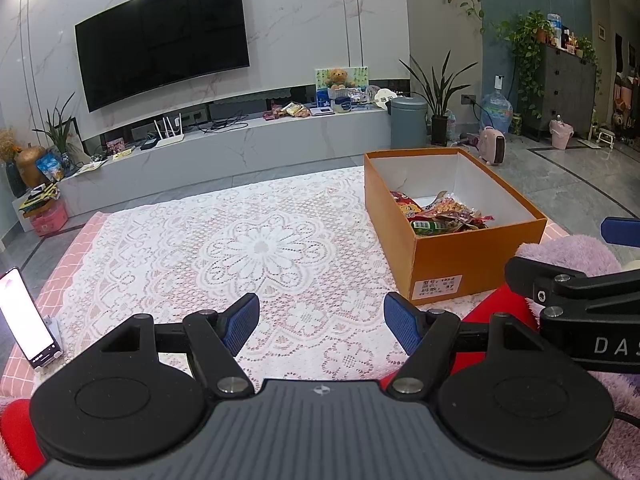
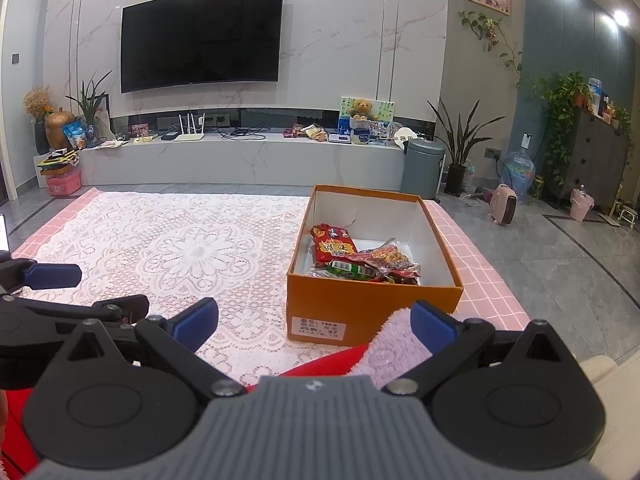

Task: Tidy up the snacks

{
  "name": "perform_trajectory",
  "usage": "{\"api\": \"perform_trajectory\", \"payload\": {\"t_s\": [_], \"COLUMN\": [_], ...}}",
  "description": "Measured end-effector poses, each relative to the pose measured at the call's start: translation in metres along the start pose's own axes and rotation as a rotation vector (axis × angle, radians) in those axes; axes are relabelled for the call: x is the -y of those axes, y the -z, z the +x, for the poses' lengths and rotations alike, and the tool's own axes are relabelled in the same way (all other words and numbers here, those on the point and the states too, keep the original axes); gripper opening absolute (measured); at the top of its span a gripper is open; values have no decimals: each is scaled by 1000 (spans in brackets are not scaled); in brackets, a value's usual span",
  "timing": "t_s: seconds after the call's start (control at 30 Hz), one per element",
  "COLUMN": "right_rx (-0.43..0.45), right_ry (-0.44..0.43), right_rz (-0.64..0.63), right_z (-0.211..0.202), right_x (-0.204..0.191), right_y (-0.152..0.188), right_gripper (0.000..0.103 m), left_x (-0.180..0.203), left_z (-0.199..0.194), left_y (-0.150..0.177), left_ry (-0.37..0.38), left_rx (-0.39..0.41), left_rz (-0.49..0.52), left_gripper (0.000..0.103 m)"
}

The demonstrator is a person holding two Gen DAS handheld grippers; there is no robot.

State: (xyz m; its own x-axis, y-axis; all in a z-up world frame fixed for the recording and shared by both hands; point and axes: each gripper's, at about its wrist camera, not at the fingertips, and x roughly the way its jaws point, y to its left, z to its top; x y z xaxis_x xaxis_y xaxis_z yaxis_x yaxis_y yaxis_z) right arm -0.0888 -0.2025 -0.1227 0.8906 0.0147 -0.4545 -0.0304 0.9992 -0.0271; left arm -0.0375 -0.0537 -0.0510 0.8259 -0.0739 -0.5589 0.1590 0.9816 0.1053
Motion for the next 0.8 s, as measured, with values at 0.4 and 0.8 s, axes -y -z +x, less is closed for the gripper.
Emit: {"api": "perform_trajectory", "payload": {"t_s": [0.4, 0.8], "right_rx": [2, 6], "right_ry": [-2, -1], "right_rz": [1, 9], "right_z": [-1, -2], "right_x": [1, 0], "right_y": [1, 1], "right_gripper": [100, 100], "left_x": [1, 1], "left_z": [-2, -2], "left_y": [-1, 0], "left_ry": [-5, -6], "left_rx": [1, 0], "left_rz": [-2, -4], "left_gripper": [83, 84]}}
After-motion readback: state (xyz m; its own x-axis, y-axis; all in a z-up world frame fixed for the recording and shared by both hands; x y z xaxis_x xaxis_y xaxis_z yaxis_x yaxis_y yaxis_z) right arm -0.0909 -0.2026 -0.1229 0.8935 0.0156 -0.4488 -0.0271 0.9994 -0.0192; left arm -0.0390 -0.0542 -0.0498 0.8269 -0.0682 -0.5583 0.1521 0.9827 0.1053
